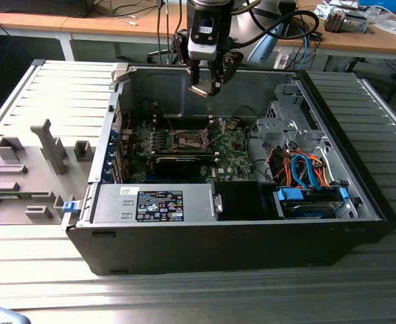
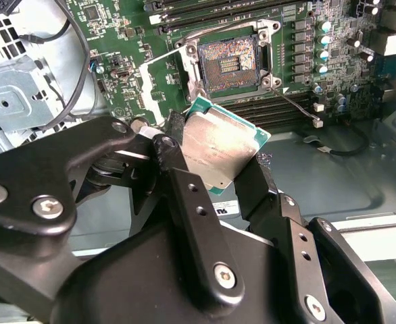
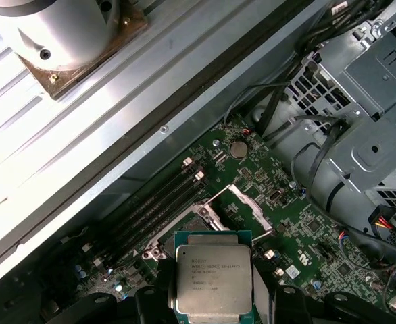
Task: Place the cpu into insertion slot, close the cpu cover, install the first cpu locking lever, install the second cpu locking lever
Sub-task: 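Place the cpu into insertion slot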
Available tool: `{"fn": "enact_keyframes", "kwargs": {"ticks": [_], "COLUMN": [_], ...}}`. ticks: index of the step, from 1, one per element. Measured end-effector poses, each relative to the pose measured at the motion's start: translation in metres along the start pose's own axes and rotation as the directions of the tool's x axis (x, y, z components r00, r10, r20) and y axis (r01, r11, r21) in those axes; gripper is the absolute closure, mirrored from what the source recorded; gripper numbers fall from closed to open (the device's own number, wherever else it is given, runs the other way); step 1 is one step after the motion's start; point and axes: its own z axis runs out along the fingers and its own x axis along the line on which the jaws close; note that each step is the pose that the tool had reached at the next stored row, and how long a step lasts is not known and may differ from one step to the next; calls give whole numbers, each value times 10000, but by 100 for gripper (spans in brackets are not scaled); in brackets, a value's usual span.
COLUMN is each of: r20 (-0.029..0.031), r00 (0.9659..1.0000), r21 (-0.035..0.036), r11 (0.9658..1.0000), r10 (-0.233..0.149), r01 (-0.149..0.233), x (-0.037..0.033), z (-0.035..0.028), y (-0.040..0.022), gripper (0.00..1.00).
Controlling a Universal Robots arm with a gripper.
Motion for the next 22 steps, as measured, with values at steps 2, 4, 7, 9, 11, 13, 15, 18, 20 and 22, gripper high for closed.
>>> {"fn": "enact_keyframes", "kwargs": {"ticks": [2, 4, 7, 9, 11, 13, 15, 18, 20, 22], "r20": [1, 2, 3, 8, 12, 13, 13, 14, 14, 15], "r00": [10000, 10000, 10000, 10000, 9999, 9999, 9999, 9999, 9998, 9998], "r21": [0, 0, -1, -1, -3, -2, -3, -3, -3, -3], "r11": [10000, 10000, 10000, 10000, 9999, 9999, 9999, 9999, 9998, 9998], "r10": [9, 21, 40, 91, 140, 149, 156, 164, 175, 185], "r01": [-9, -21, -40, -91, -140, -149, -156, -164, -175, -185], "x": [0, 0, 0, 0, 0, 0, 0, 0, 0, 0], "z": [0, 0, 0, 0, 0, 0, 0, 0, 0, 0], "y": [0, 0, 0, 0, 0, 0, 0, 0, 0, 0], "gripper": [45, 45, 45, 45, 45, 45, 45, 45, 45, 45]}}
